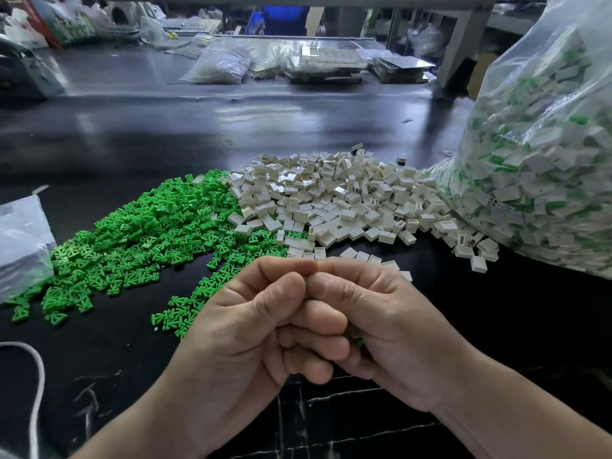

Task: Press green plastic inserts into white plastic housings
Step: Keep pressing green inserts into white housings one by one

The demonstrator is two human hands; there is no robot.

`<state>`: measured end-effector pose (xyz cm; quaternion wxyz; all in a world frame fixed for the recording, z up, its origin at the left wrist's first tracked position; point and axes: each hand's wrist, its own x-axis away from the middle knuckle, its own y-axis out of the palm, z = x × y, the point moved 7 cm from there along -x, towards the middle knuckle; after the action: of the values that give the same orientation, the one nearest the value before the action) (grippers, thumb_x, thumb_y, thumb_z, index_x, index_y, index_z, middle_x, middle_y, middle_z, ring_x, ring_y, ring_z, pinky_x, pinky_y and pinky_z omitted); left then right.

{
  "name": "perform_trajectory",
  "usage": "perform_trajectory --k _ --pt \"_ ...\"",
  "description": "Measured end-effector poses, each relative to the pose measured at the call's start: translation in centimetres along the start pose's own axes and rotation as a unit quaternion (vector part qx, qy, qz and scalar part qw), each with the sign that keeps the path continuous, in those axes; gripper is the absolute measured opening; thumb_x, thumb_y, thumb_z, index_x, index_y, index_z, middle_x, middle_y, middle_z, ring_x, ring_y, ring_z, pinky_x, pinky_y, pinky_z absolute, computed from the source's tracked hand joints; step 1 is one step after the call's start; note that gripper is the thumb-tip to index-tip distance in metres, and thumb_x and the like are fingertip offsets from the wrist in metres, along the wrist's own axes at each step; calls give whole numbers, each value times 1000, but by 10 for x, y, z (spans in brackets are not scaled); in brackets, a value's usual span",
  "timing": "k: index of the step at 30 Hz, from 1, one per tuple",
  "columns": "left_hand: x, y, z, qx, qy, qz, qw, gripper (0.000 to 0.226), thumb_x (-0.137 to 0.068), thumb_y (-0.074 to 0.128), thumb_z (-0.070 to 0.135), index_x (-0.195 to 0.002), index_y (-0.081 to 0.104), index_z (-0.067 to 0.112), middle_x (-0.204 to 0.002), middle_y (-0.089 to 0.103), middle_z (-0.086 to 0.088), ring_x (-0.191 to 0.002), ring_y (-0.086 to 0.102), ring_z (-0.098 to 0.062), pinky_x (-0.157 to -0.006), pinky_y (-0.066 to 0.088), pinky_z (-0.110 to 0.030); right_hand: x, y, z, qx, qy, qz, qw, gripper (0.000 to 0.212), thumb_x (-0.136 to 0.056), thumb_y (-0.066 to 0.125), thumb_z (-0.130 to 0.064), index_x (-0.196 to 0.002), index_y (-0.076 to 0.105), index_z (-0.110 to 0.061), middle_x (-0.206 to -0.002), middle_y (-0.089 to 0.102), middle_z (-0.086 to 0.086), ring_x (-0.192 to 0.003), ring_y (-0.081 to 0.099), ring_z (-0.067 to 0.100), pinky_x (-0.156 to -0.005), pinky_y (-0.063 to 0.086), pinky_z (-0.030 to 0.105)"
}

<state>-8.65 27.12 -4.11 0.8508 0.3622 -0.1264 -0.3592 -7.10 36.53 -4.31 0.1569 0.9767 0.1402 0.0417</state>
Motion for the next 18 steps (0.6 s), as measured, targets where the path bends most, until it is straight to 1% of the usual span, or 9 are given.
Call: perform_trajectory --k 2,5,8,11,14,16,18 --pt "0 -2 0 -7 -2 6 1000 24 -80 78 19 -100 70 12 -74 72 -19 -60 72 -27 -48 57 -30 0 2 0 4 2 -6 1000 39 -96 60 -32 -115 64 2 -57 57 -6 -43 47 5 -34 32 16" --pt "1 -4 2 -14 0 18 1000 26 -75 82 21 -97 71 12 -70 72 -18 -57 71 -26 -46 56 -29 0 4 -1 8 4 -10 1000 40 -96 59 -32 -118 63 2 -59 58 -7 -45 47 6 -35 32 16" --pt "2 -4 4 -21 9 31 999 27 -72 84 22 -93 71 12 -66 70 -18 -52 70 -26 -44 55 -29 0 3 -1 16 3 1 1000 37 -96 59 -33 -118 66 -3 -60 58 -7 -45 47 7 -35 32 17" --pt "1 -3 6 -29 17 46 998 28 -69 86 23 -91 72 14 -62 69 -17 -49 69 -25 -41 54 -28 0 4 -2 20 -2 16 1000 29 -95 61 -35 -109 72 -12 -61 59 -5 -48 47 14 -35 33 18" --pt "-1 -1 6 -22 27 44 998 29 -72 83 24 -96 71 13 -64 69 -16 -51 69 -24 -43 54 -28 0 5 -4 27 -15 33 999 24 -95 60 -36 -101 74 -17 -60 60 -3 -46 49 11 -35 33 18" --pt "-2 3 7 -23 35 32 999 25 -80 76 22 -101 69 11 -67 70 -17 -54 70 -25 -45 55 -29 0 3 -6 25 -20 38 999 24 -96 59 -35 -101 73 -16 -59 59 -2 -46 51 9 -36 34 18" --pt "-2 4 7 -46 39 29 998 20 -88 69 20 -105 68 10 -72 70 -20 -58 70 -27 -48 56 -29 1 0 -6 15 -18 43 999 23 -94 59 -34 -96 71 -14 -61 58 1 -44 52 7 -36 35 18"
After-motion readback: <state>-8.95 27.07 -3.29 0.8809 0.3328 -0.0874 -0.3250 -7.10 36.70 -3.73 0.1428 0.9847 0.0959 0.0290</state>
